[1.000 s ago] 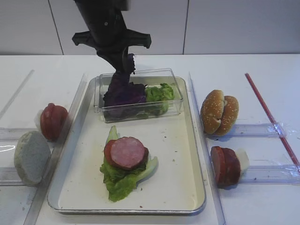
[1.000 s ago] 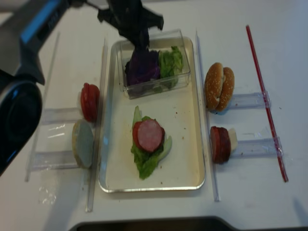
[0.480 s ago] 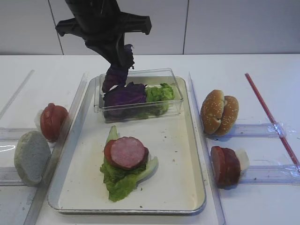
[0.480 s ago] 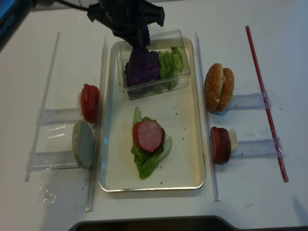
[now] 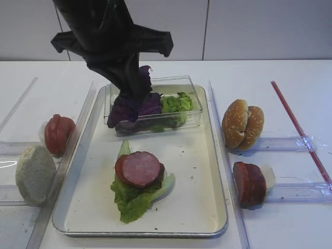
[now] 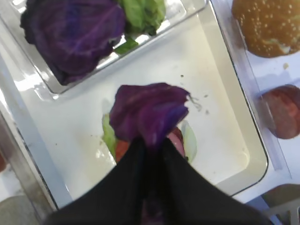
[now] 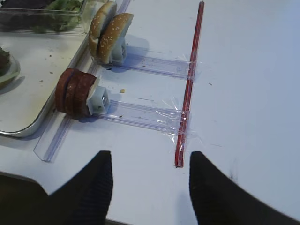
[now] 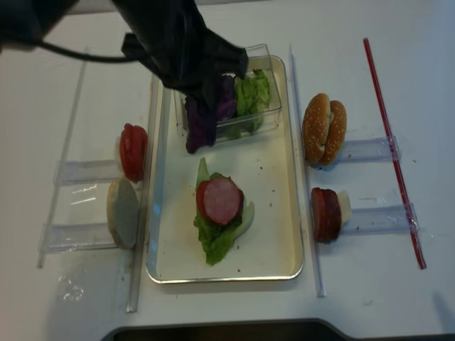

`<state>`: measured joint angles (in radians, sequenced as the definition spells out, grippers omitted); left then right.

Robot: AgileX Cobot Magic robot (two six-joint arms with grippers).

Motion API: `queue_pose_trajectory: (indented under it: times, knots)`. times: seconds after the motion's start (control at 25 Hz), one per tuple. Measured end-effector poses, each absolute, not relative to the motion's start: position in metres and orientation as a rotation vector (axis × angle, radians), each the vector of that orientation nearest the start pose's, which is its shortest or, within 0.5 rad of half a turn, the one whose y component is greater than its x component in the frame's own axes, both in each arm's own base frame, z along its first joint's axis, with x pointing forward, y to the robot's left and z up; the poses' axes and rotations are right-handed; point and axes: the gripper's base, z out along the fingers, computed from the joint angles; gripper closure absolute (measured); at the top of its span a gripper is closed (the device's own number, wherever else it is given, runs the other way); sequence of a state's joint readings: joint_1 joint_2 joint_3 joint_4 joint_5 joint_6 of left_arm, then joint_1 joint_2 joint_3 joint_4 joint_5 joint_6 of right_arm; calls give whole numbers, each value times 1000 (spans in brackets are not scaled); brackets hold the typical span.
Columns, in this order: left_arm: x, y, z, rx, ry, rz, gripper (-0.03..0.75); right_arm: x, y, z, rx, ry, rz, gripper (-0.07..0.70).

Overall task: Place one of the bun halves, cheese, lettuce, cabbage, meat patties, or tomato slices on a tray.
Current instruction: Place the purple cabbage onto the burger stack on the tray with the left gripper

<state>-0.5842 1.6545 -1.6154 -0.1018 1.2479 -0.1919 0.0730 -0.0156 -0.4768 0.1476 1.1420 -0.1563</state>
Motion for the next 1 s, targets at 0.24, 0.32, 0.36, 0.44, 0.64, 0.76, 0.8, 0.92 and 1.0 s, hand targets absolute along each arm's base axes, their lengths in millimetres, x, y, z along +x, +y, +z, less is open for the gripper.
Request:
queue_pose_trajectory:
  times: [0.24, 0.32, 0.36, 0.44, 0.64, 0.76, 0.8, 0.92, 1.0]
  knots:
    - [262, -211, 331, 622, 2827, -314, 658, -10, 12, 265, -257, 2111, 130, 238]
    - [259, -211, 323, 635, 2851, -297, 658, -10, 12, 265, -257, 2111, 130, 238]
    - [259, -211, 320, 637, 2860, -285, 658, -10, 12, 265, -257, 2111, 130, 238]
    - [261, -211, 315, 644, 2866, -248, 658, -10, 12, 265, -258, 2110, 129, 238]
    - [269, -216, 299, 646, 2906, -216, 658, -10, 12, 265, -258, 2110, 129, 238]
    - [274, -220, 286, 651, 2938, -196, 659, -10, 12, 265, -258, 2110, 129, 238]
    - [275, -221, 282, 652, 2946, -191, 659, -10, 12, 265, -258, 2110, 129, 238]
    - [278, -223, 275, 655, 2965, -179, 659, -10, 12, 265, -263, 2110, 126, 238]
    - [279, -224, 272, 656, 2970, -176, 659, -10, 12, 265, -263, 2110, 126, 238]
